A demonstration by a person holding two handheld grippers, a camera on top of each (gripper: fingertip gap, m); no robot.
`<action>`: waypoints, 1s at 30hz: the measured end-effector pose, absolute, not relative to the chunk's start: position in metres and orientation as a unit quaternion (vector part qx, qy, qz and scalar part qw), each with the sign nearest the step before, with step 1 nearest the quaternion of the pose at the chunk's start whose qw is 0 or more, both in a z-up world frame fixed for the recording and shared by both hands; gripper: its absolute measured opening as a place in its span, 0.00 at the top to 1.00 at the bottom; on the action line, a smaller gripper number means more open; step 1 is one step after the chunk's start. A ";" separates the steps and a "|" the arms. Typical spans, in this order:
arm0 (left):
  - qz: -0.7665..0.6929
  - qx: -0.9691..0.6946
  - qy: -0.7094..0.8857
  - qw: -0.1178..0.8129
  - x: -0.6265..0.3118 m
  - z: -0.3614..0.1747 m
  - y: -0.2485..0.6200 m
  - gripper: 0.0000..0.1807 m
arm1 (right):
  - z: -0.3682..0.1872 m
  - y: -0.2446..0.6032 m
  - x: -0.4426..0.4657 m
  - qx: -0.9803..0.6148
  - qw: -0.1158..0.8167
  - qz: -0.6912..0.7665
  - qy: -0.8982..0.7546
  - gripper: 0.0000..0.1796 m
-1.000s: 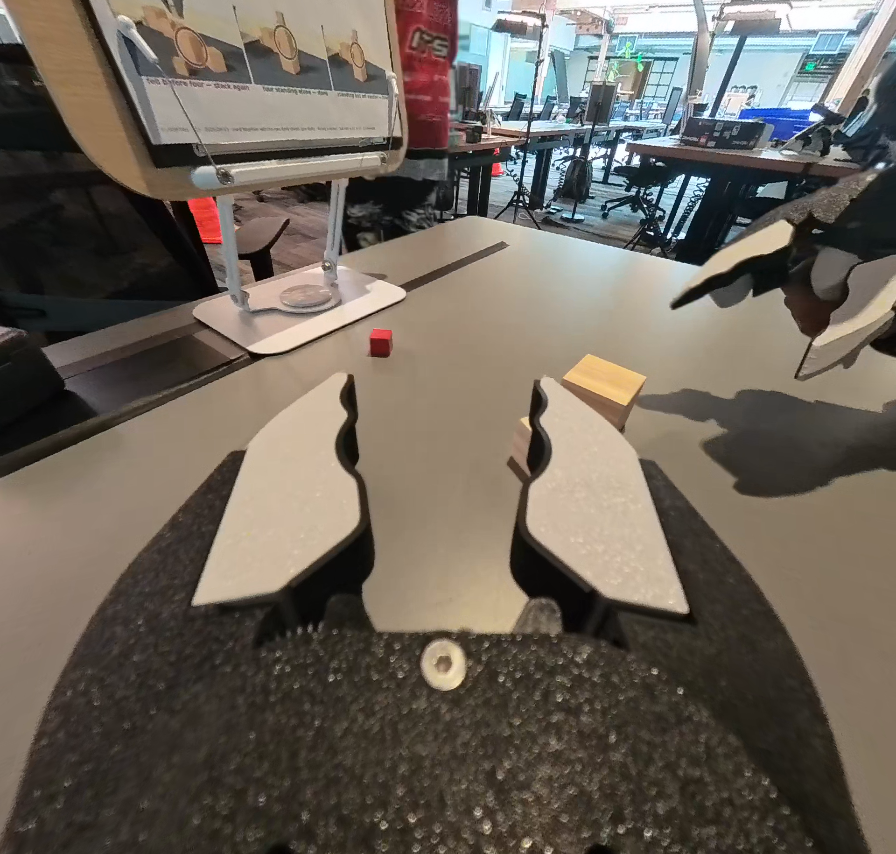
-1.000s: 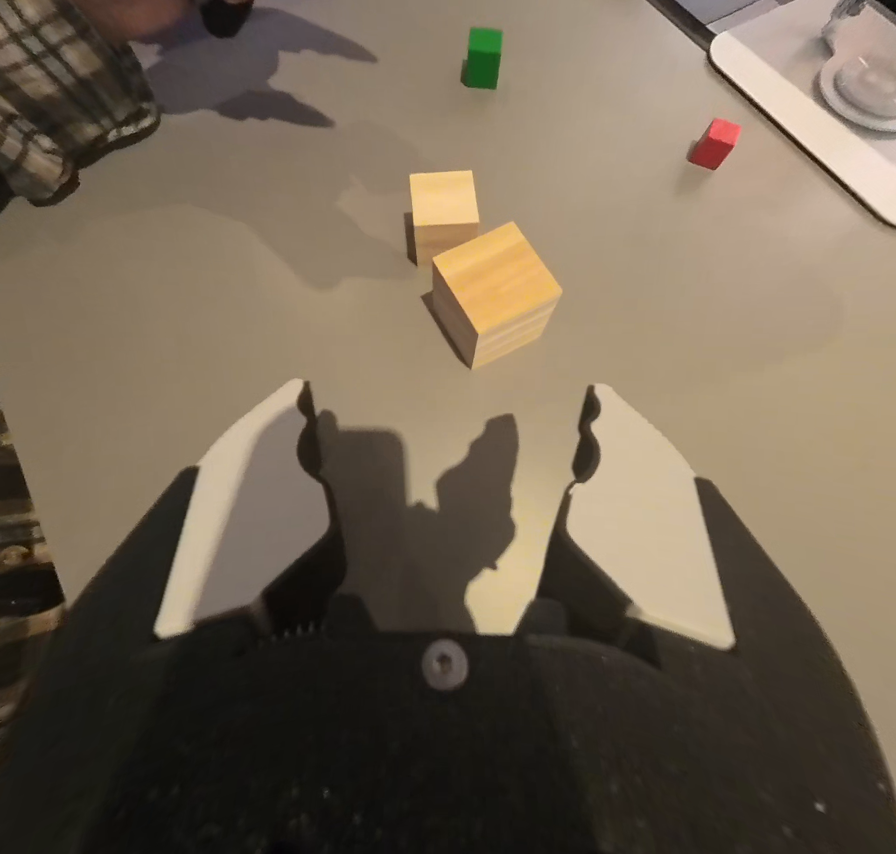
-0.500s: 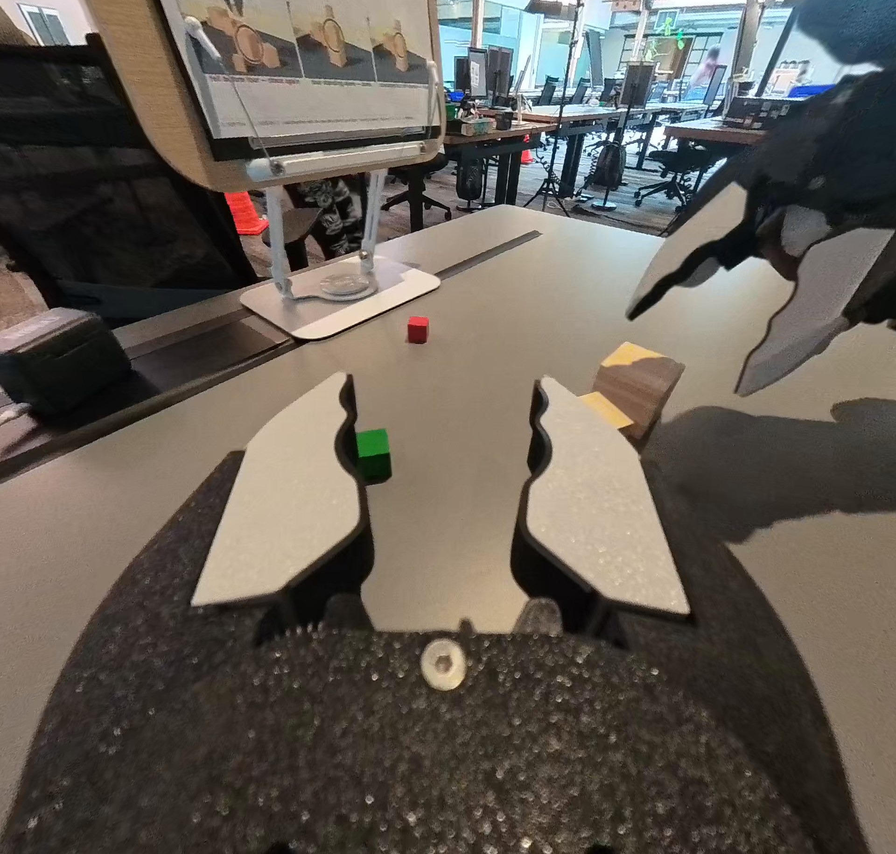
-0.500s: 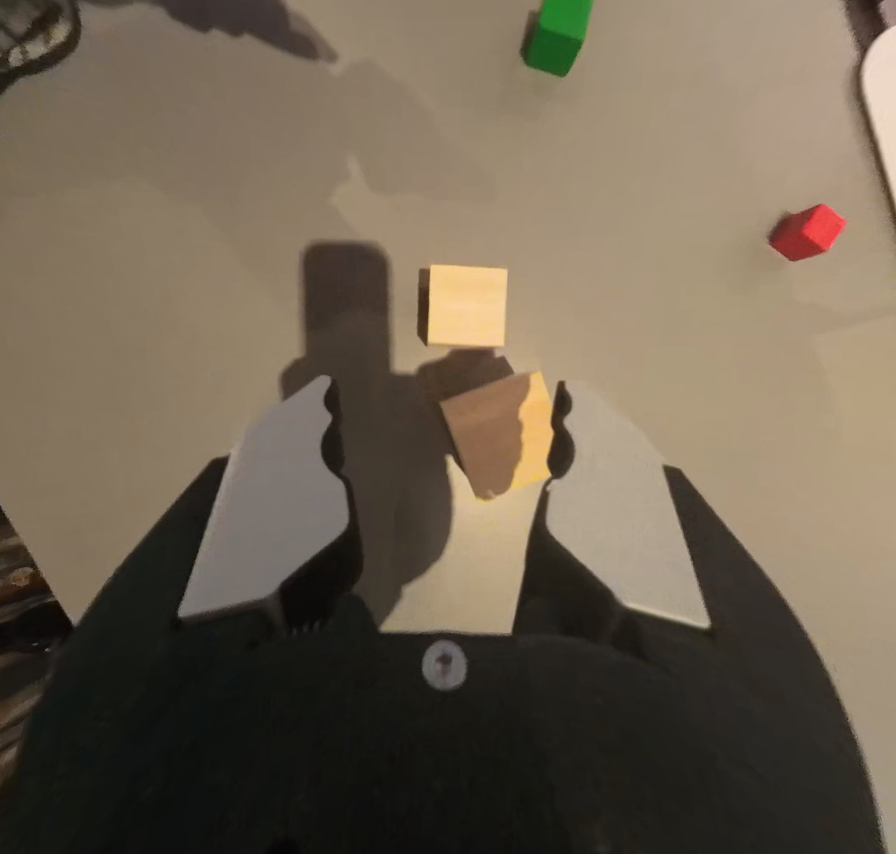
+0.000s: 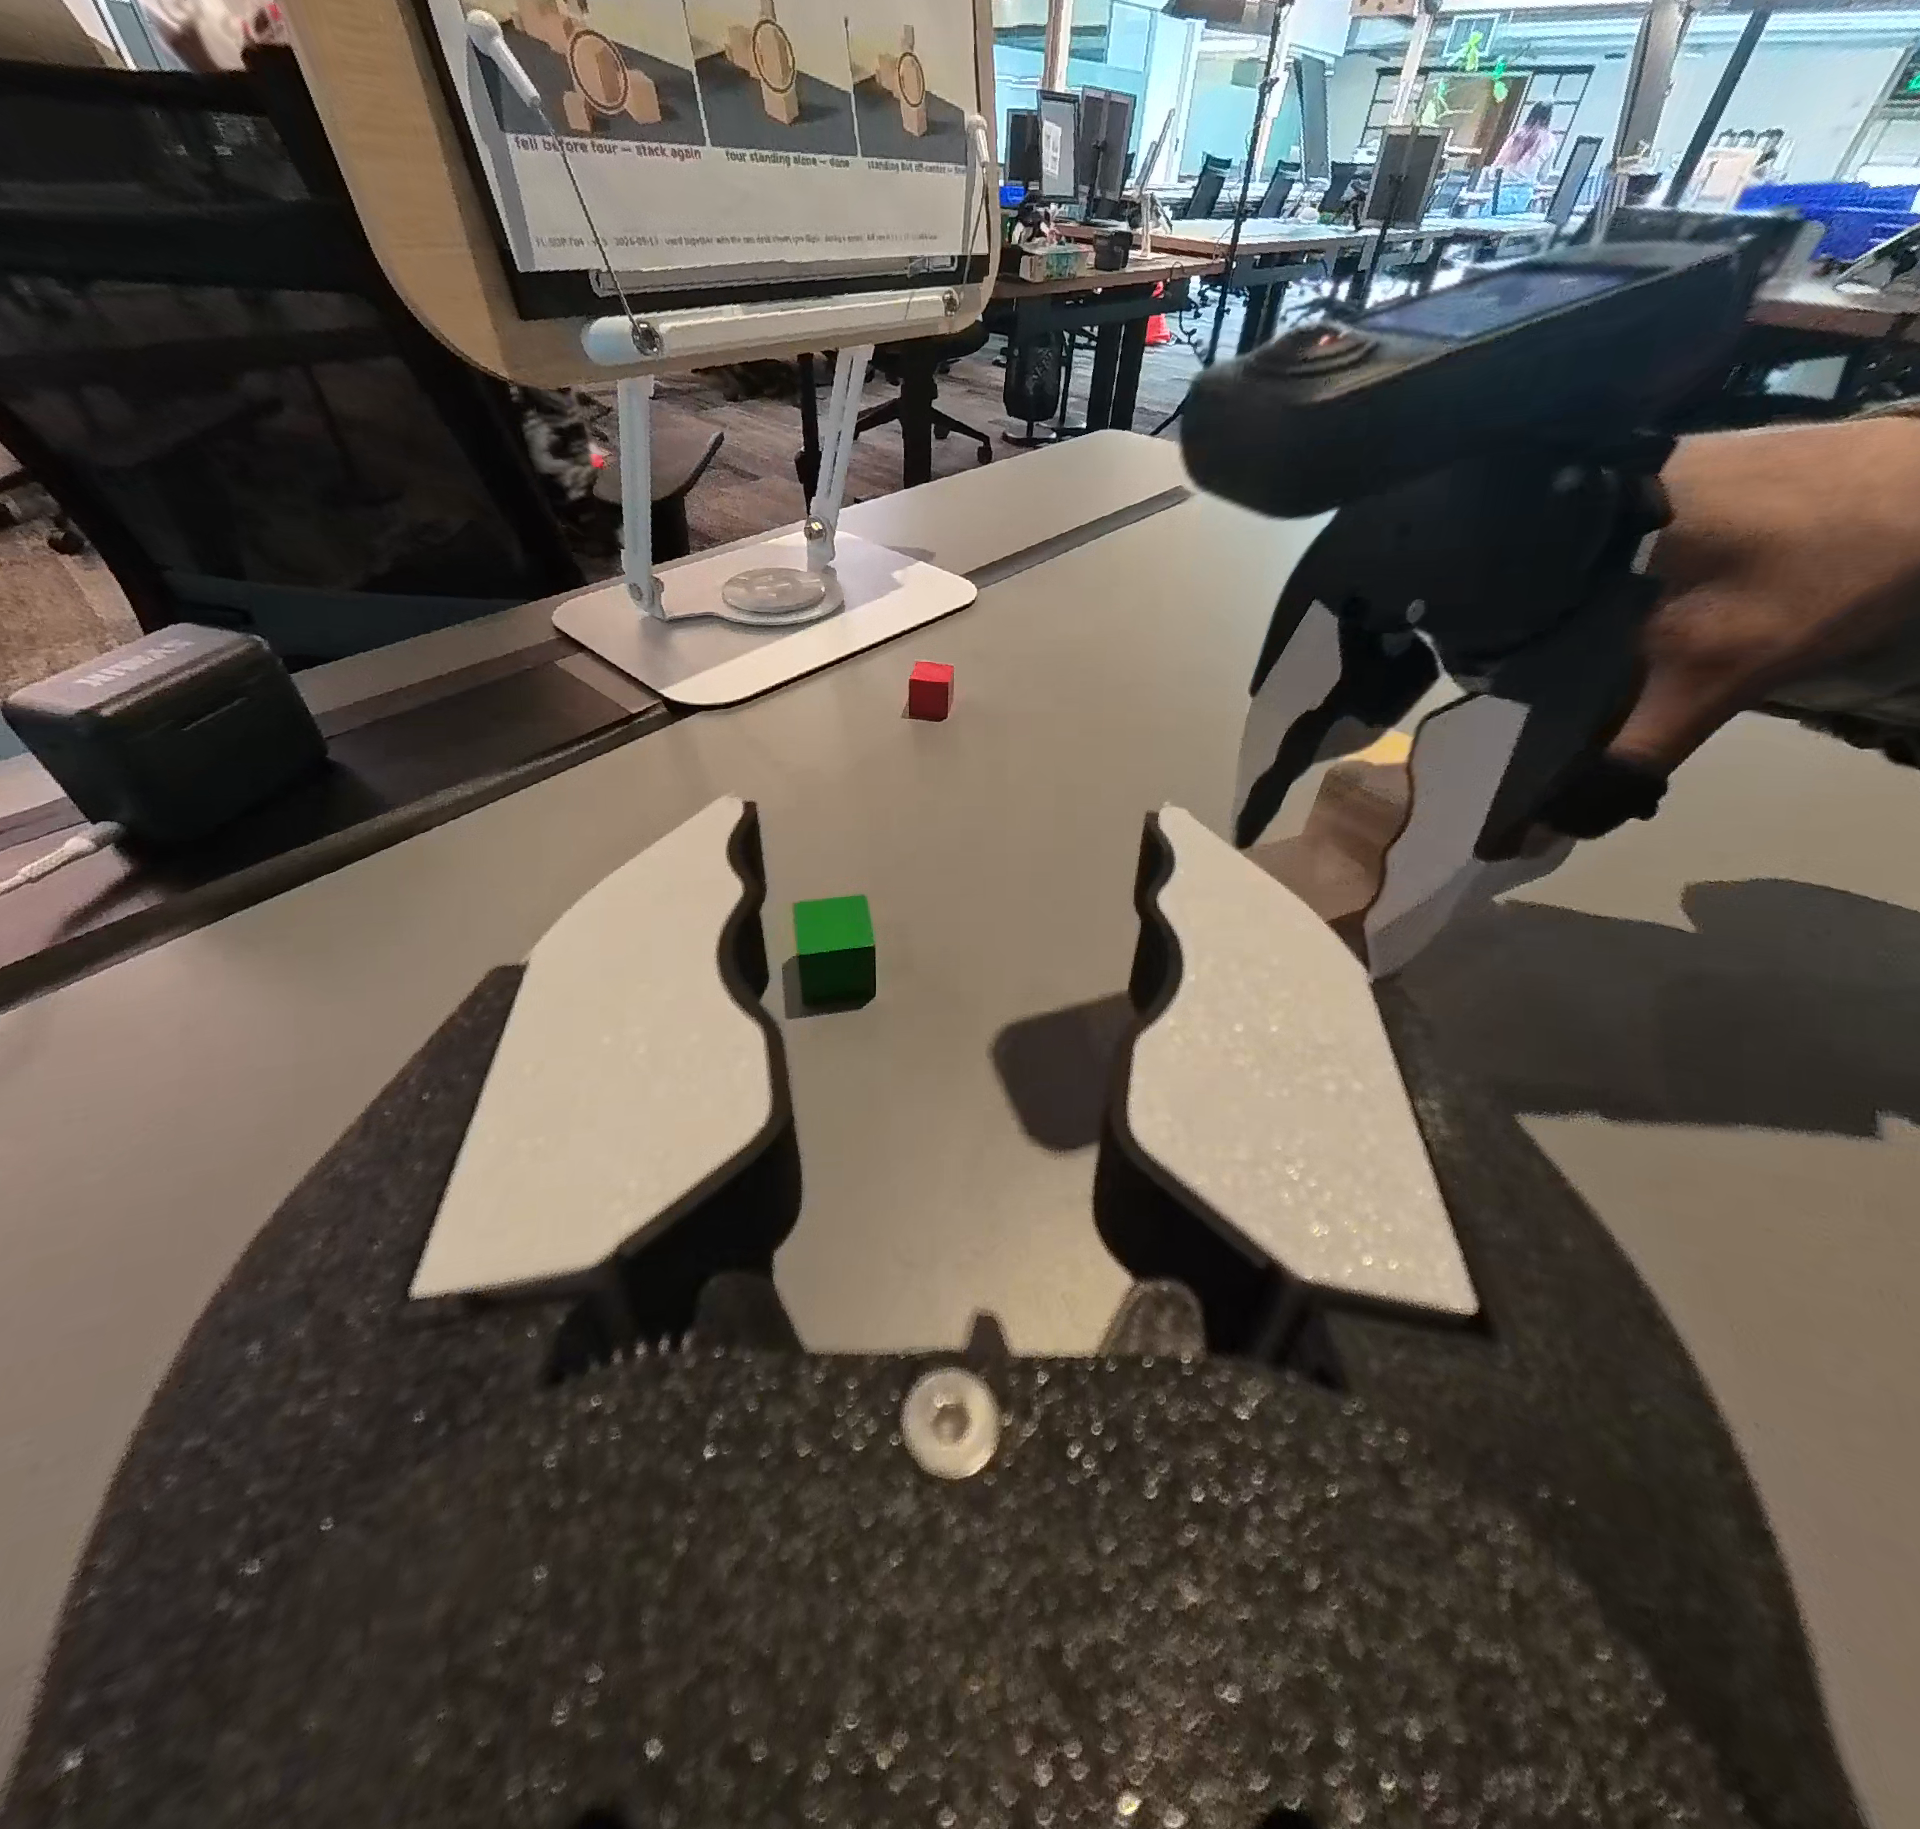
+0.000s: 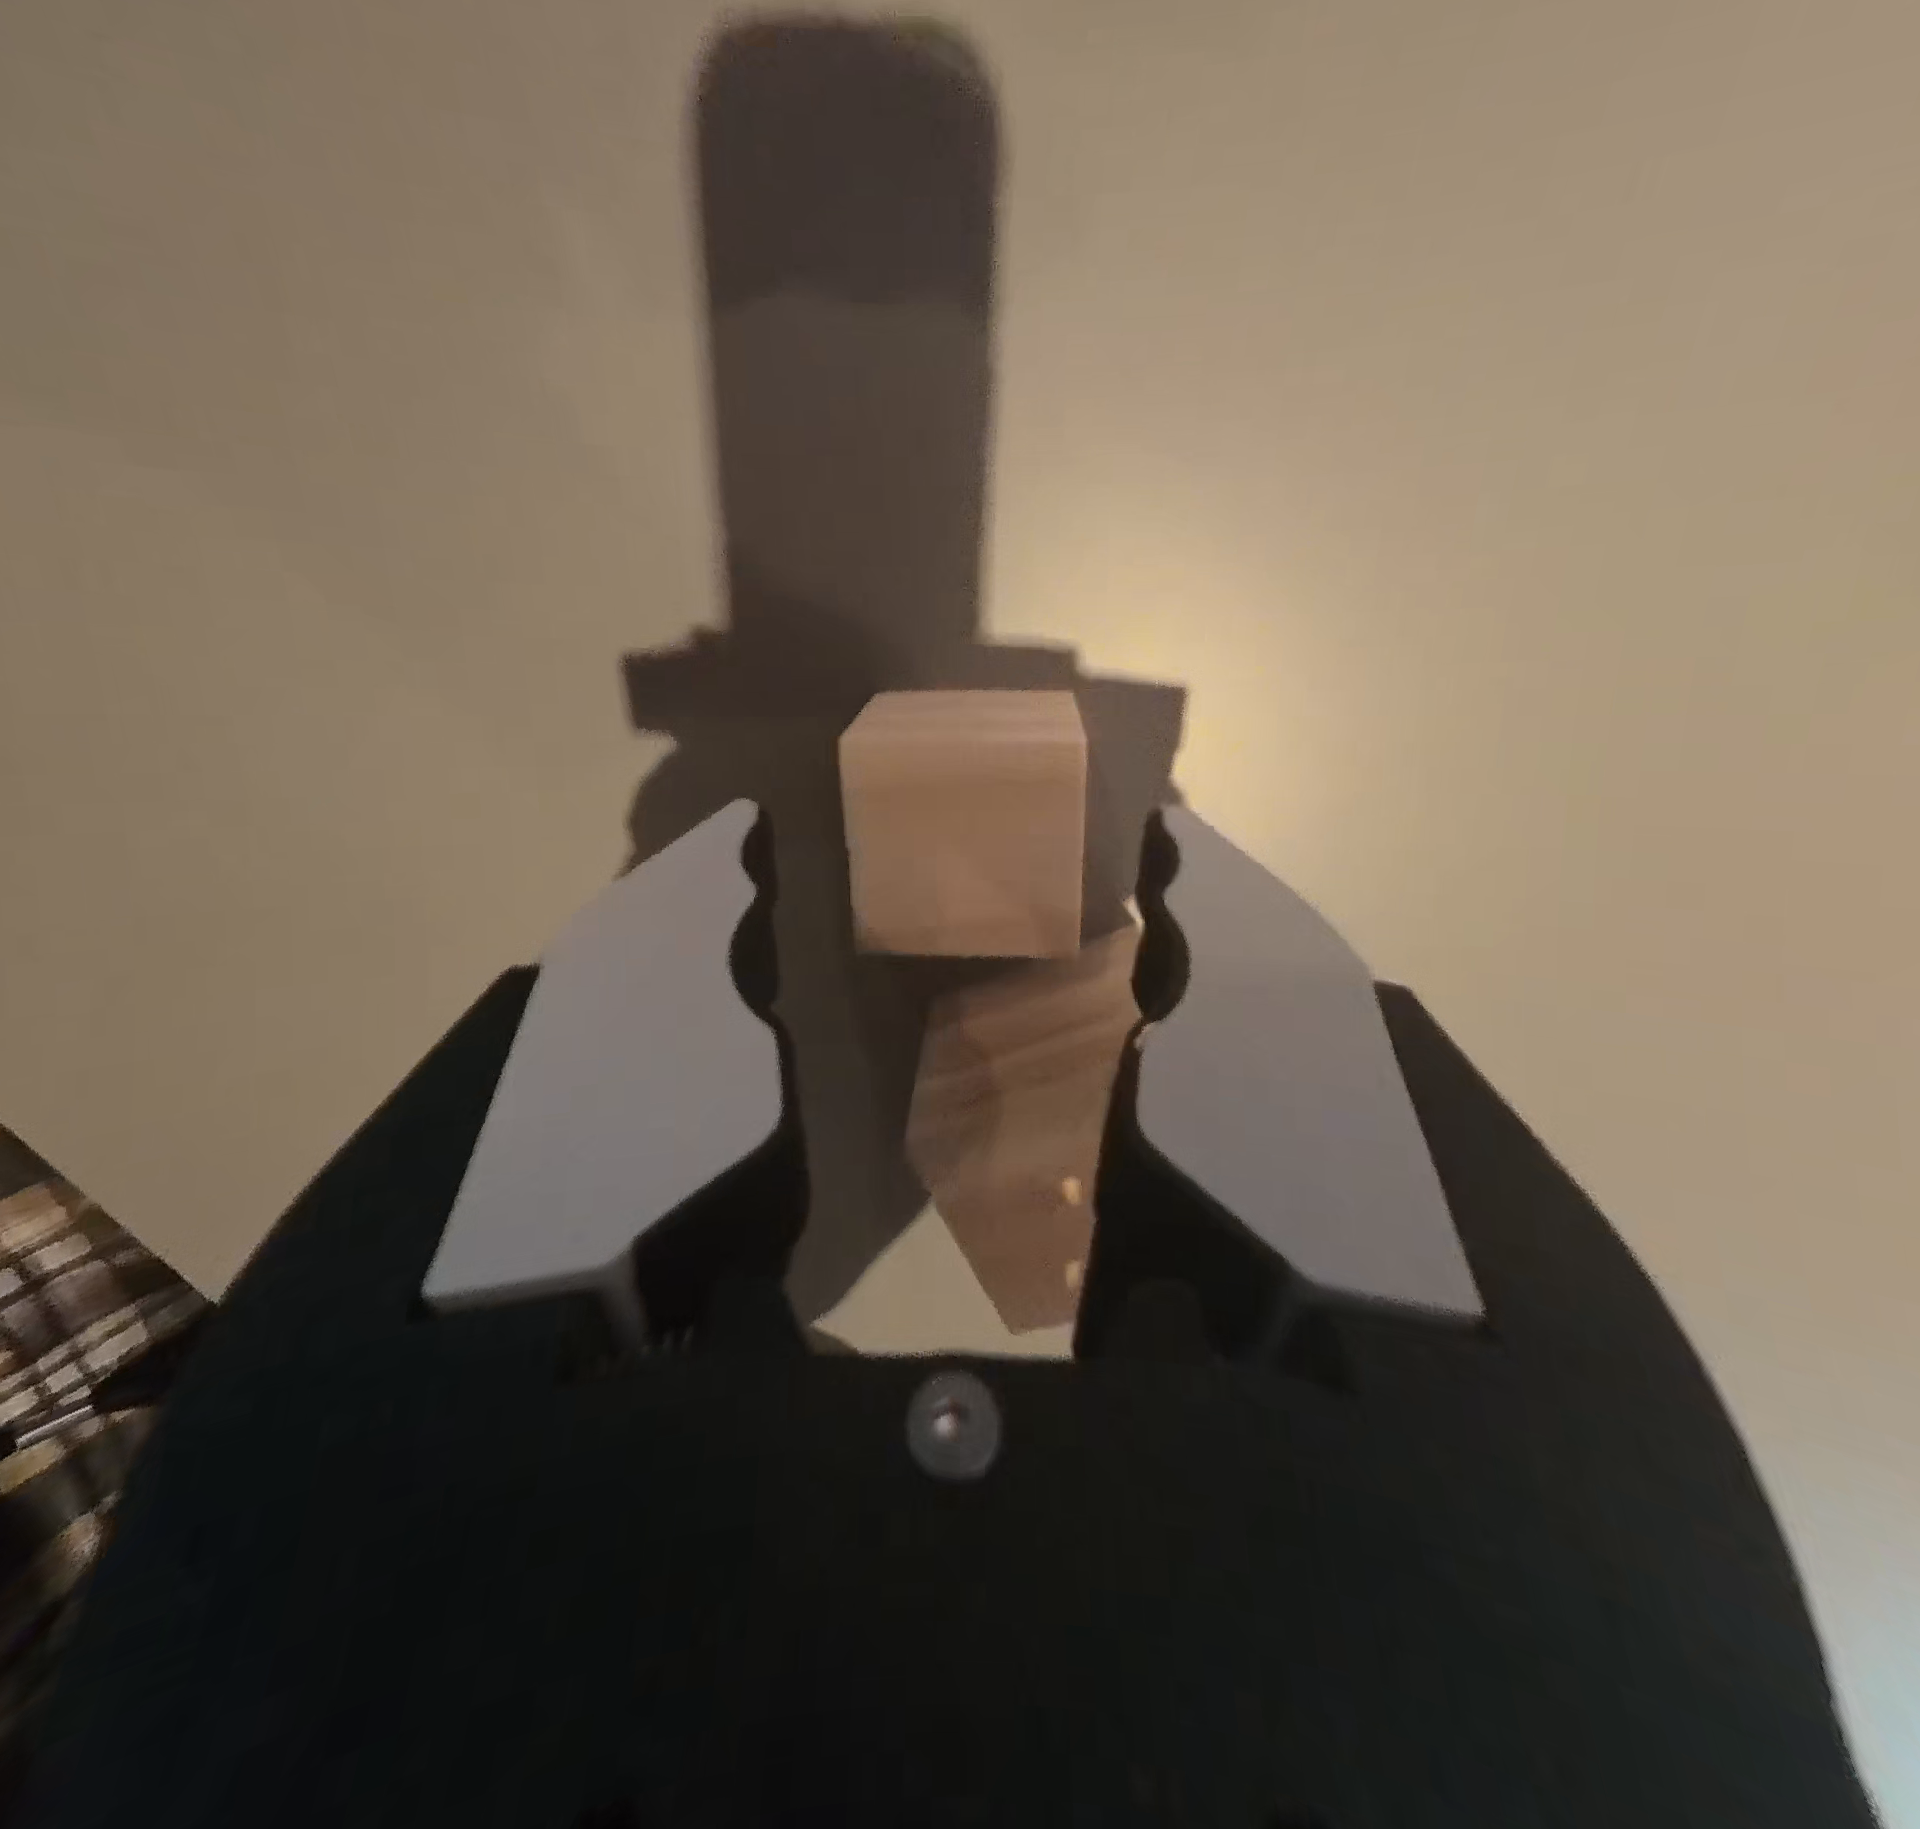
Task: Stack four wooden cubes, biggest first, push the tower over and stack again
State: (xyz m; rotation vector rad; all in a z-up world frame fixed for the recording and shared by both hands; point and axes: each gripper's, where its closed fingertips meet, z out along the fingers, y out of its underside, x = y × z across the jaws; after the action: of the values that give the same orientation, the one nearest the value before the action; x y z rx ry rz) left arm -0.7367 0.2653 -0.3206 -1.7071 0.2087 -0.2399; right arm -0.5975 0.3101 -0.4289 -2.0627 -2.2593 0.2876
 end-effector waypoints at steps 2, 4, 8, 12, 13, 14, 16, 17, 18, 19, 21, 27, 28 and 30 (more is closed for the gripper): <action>-0.107 -0.750 0.091 0.646 -0.737 -0.321 0.265 0.62 | -0.433 0.312 -0.598 -0.671 0.024 0.081 -0.737 0.65; -0.106 -0.750 0.090 0.646 -0.738 -0.321 0.265 0.62 | -0.435 0.314 -0.600 -0.671 0.017 0.067 -0.738 0.66; -0.107 -0.751 0.089 0.646 -0.739 -0.321 0.265 0.62 | -0.442 0.317 -0.600 -0.674 -0.007 0.044 -0.737 0.68; -0.107 -0.750 0.086 0.647 -0.740 -0.320 0.265 0.62 | -0.446 0.314 -0.601 -0.673 -0.032 0.049 -0.737 0.75; -0.107 -0.750 0.086 0.647 -0.740 -0.320 0.265 0.62 | -0.446 0.313 -0.602 -0.672 -0.033 0.052 -0.738 0.75; -0.106 -0.751 0.086 0.646 -0.740 -0.320 0.265 0.62 | -0.445 0.312 -0.603 -0.670 -0.031 0.056 -0.739 0.75; -0.104 -0.753 0.085 0.644 -0.740 -0.321 0.265 0.62 | -0.438 0.312 -0.609 -0.664 -0.020 0.070 -0.744 0.75; -0.103 -0.754 0.084 0.643 -0.741 -0.322 0.265 0.62 | -0.431 0.313 -0.612 -0.660 -0.009 0.077 -0.748 0.75; -0.103 -0.755 0.084 0.642 -0.740 -0.322 0.265 0.62 | -0.422 0.315 -0.615 -0.654 0.003 0.084 -0.751 0.75; -0.104 -0.755 0.084 0.642 -0.740 -0.322 0.266 0.62 | -0.413 0.316 -0.618 -0.647 0.015 0.091 -0.757 0.75; -0.104 -0.755 0.084 0.642 -0.740 -0.322 0.266 0.62 | -0.391 0.322 -0.619 -0.633 0.039 0.097 -0.767 0.75; -0.106 -0.755 0.083 0.642 -0.740 -0.322 0.265 0.62 | -0.345 0.338 -0.591 -0.558 0.085 0.067 -0.823 0.75; -0.105 -0.755 0.084 0.641 -0.740 -0.322 0.265 0.62 | -0.342 0.340 -0.584 -0.544 0.087 0.059 -0.833 0.75; -0.105 -0.755 0.086 0.641 -0.738 -0.322 0.266 0.62 | -0.340 0.340 -0.569 -0.513 0.083 0.053 -0.853 0.75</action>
State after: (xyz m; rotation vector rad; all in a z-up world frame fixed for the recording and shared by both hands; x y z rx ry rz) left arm -0.7384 0.2657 -0.3219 -1.7222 0.1956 -0.2388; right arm -0.5694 0.3404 -0.3403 -1.5310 -2.5471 0.1575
